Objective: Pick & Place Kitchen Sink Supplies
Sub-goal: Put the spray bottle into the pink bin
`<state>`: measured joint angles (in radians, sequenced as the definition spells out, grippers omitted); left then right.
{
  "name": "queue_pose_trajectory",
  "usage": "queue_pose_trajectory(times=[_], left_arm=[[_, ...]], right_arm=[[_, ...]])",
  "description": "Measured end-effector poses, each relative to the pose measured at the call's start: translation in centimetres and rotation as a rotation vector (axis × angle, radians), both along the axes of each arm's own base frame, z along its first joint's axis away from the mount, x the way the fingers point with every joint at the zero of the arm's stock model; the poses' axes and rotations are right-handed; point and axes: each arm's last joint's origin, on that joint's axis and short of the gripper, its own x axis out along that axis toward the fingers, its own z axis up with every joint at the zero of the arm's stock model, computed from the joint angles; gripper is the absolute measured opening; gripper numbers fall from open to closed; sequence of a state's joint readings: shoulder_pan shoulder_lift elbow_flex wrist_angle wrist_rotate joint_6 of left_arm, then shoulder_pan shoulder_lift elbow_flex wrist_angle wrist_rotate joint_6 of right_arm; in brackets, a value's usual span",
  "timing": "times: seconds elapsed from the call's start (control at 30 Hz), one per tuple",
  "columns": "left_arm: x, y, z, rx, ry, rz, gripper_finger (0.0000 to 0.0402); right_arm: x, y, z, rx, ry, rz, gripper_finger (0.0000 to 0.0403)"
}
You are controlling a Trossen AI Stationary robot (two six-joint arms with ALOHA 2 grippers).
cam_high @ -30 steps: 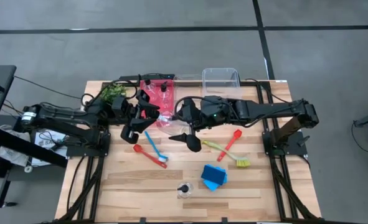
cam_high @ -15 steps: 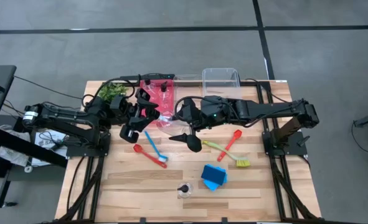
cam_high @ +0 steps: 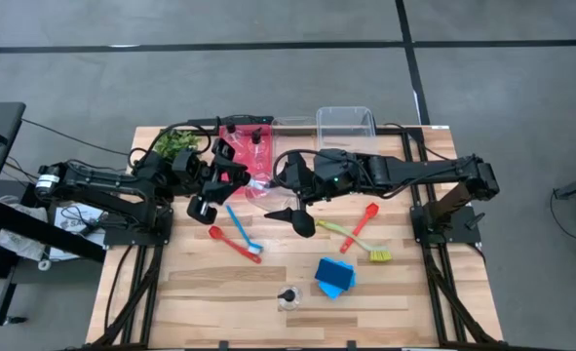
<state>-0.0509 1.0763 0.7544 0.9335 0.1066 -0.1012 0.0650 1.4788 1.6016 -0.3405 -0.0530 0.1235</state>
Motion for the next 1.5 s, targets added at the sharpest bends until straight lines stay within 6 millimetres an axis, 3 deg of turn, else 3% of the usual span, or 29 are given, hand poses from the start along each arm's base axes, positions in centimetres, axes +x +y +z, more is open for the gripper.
queue_pose_trajectory(times=[0.13,0.37,0.63,0.9,1.17,1.33,1.5], left_arm=[[-0.02,0.00,0.02,0.000,-0.003,0.000,0.0138],[-0.07,0.01,0.09,-0.001,-0.012,0.001,0.0171],[-0.06,0.01,0.09,-0.002,-0.011,0.000,0.0132],[-0.06,0.01,0.09,-0.001,-0.011,0.001,0.0158],[-0.06,0.00,0.09,-0.006,-0.010,-0.004,0.0134],[-0.07,-0.19,0.08,-0.007,-0.009,-0.012,0.0156],[-0.07,-0.19,0.07,-0.004,-0.009,-0.010,0.0143]], right_arm=[[0.00,0.00,-0.01,0.001,0.000,0.000,0.0350],[0.00,0.03,-0.02,0.001,0.001,0.001,0.0354],[0.01,0.03,-0.04,0.008,0.004,0.000,0.0351],[0.01,0.03,-0.04,0.008,0.004,-0.001,0.0346],[-0.01,0.21,-0.05,0.008,0.004,0.004,0.0332],[-0.02,0.40,-0.05,-0.001,0.003,0.003,0.0347],[-0.06,0.63,-0.16,-0.023,0.013,-0.051,0.0376]])
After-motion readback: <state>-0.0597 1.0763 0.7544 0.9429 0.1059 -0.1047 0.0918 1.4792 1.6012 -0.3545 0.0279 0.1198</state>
